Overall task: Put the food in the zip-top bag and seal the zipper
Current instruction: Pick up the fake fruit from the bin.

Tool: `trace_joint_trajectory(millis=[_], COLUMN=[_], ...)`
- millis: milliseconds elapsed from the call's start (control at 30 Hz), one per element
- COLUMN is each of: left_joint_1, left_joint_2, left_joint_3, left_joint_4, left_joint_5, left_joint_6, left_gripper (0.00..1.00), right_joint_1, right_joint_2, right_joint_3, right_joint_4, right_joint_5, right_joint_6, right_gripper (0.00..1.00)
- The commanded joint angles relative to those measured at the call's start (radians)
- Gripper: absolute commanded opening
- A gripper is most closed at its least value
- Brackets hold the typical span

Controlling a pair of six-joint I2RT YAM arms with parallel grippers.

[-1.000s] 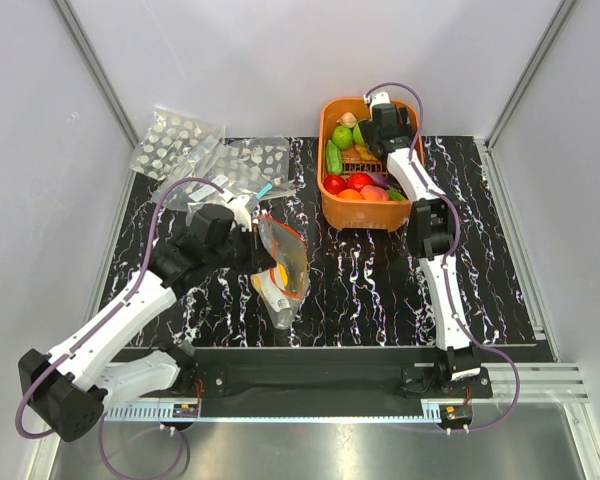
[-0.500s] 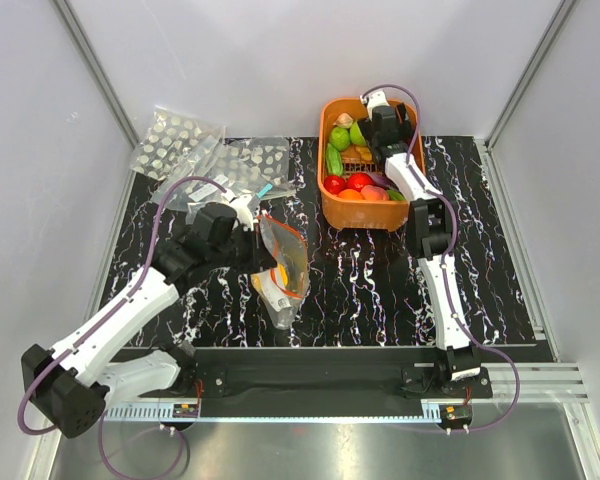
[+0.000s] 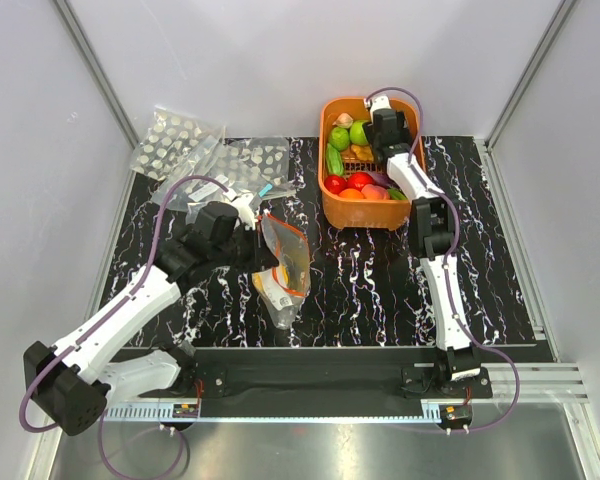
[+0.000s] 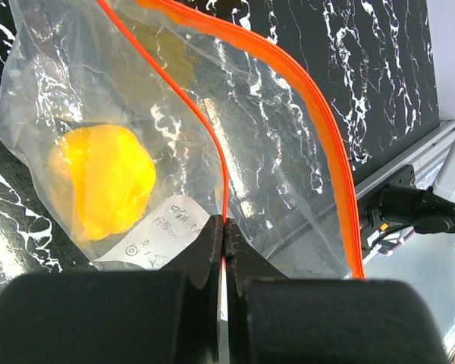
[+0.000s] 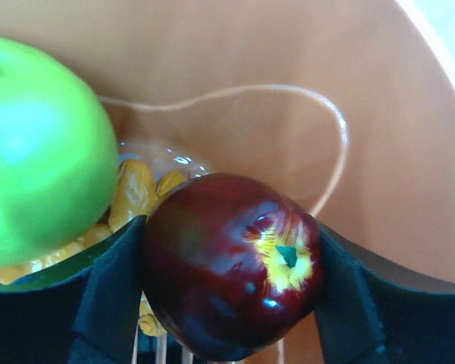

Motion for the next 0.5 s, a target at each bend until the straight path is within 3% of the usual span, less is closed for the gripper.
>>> trace_joint_trajectory(millis=[0, 100, 467], left_joint_1=[0.002, 0.002, 0.003], left_joint_2=[-0.023, -0.038, -0.038], left_joint_3=[0.019, 0.018, 0.046], left_joint_4=[0.044, 0.028, -0.018], left_joint_5=[0.028, 0.017, 0.006], left_joint_6=[-0.004, 0.003, 0.033], left_gripper=[0.00, 0.00, 0.00], right_joint_1=[-0.007, -0.006, -0.006], right_joint_2=[-0.082, -0.095, -0.357], right_joint_3=[-0.010, -0.028, -0.174], right_joint_4=[-0.056, -0.069, -0.095], right_joint_5=[-0.008, -0.011, -0.136], right_joint_6=[0.051, 0.063, 0.177], right_gripper=[0.69, 0.60, 0.50])
